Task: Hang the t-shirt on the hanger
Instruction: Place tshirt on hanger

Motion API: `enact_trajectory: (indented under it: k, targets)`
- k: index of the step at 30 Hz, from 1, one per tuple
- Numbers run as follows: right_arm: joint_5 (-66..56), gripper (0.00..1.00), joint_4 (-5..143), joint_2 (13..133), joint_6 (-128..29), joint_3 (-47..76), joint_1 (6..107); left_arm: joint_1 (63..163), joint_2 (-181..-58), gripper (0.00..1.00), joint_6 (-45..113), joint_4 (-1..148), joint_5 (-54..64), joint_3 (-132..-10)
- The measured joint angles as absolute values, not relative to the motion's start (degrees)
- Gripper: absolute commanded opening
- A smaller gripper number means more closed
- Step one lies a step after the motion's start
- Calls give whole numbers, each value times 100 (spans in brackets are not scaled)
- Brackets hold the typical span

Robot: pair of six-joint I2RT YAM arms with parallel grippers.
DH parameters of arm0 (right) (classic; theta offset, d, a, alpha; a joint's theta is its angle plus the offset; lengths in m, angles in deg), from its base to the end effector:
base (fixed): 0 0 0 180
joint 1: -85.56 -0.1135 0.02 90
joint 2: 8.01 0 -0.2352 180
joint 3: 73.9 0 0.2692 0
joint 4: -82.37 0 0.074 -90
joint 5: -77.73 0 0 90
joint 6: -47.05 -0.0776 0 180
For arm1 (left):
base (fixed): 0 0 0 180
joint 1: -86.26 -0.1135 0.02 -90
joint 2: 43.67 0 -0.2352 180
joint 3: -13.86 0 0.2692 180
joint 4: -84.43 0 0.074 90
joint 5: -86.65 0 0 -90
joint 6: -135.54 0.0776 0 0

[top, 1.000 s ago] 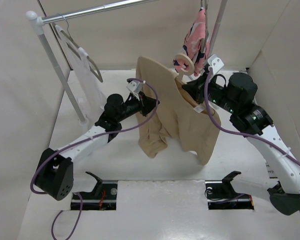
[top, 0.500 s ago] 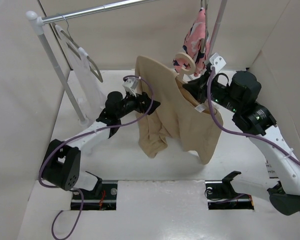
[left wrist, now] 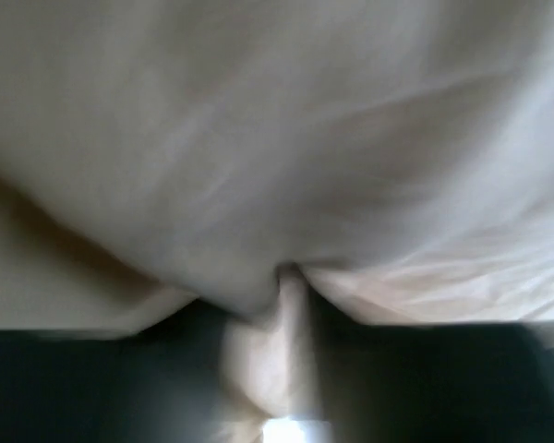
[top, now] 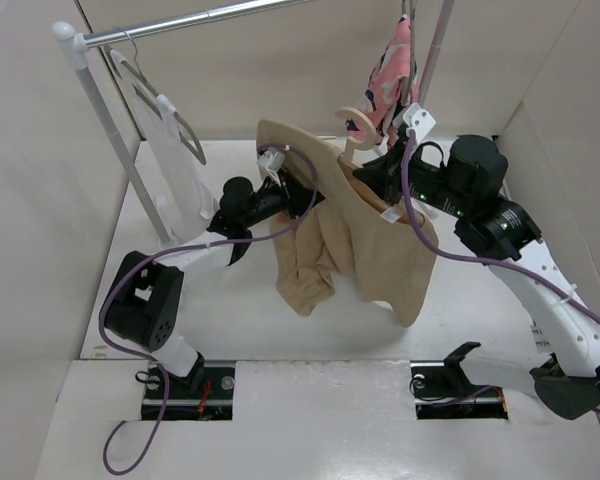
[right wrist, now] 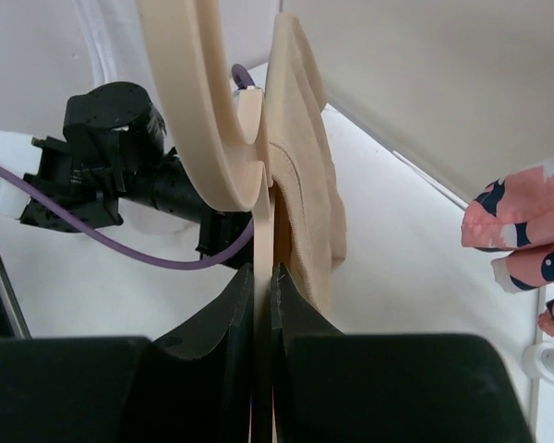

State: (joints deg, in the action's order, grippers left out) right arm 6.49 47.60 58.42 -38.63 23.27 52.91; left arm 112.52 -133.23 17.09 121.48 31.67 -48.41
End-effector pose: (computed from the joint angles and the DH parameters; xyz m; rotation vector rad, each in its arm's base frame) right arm 0.2429 0.1853 0.4563 -0.7676 1.4911 0.6435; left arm 0.3327 -0.2138 0.2486 0.5148 1.4594 -1.1964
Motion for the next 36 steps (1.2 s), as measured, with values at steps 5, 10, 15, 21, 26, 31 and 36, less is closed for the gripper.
enact_trajectory:
  k: [5, 10, 15, 21, 26, 31, 36]
  targets:
    - [680, 0, 4760, 5908, -3861, 2353, 5361, 11226, -13443, 0, 1594, 12323, 3274, -4869]
    - [623, 0, 4701, 6032, -3866, 2522, 5621, 10992, -13340, 0, 1917, 12036, 3561, -4889]
    - [300, 0, 4533, 6546, -3866, 3094, 5827, 10815, -12492, 0, 3338, 10937, 3814, -4887]
    - [201, 0, 4222, 6989, -3861, 3726, 5936, 10852, -10958, 0, 5733, 9475, 4336, -4887]
    - [256, 0, 3729, 7267, -3778, 4329, 5941, 10944, -10245, 0, 8094, 7543, 4795, -4970]
    - [118, 0, 3495, 7407, -3735, 4629, 5965, 10998, -10315, 0, 10498, 5147, 5051, -5623]
    - [-124, 0, 3447, 7566, -3719, 4803, 5997, 11046, -10383, 0, 12196, 3746, 5112, -6052]
